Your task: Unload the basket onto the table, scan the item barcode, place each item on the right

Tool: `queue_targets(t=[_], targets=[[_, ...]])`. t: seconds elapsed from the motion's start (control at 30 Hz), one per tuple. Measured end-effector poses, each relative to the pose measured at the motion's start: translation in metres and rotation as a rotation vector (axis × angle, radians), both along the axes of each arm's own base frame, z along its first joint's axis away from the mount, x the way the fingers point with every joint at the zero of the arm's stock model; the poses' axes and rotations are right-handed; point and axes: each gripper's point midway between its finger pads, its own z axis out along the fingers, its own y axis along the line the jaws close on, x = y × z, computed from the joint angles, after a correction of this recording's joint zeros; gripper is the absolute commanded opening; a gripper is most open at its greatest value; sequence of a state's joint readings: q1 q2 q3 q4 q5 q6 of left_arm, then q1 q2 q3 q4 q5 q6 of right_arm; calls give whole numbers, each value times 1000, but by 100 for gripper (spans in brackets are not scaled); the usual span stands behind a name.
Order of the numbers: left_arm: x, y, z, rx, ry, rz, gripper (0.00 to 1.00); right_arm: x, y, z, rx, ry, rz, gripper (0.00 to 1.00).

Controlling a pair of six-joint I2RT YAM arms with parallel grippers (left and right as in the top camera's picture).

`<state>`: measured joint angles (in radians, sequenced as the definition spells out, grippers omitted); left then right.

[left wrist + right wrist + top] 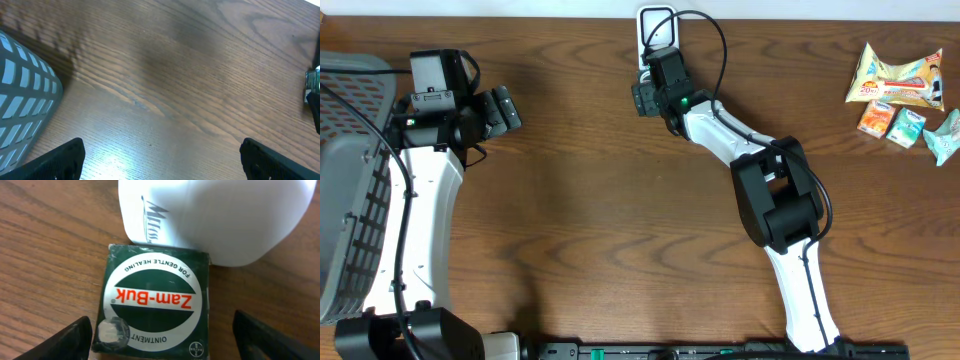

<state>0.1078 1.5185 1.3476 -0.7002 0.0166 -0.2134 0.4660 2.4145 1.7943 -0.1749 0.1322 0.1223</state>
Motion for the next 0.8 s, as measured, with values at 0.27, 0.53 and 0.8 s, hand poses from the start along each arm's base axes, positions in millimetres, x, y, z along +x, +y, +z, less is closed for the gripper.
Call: queue_targets(t=[0.27, 0.53, 0.8], targets=[[0, 0, 0, 0, 0, 0, 98, -1, 2, 0, 25, 9, -14, 86], [0, 0, 0, 0, 0, 0, 98, 0, 2, 0, 51, 14, -35, 79], [0, 0, 0, 0, 0, 0, 98, -2, 2, -10, 51, 30, -42, 77]])
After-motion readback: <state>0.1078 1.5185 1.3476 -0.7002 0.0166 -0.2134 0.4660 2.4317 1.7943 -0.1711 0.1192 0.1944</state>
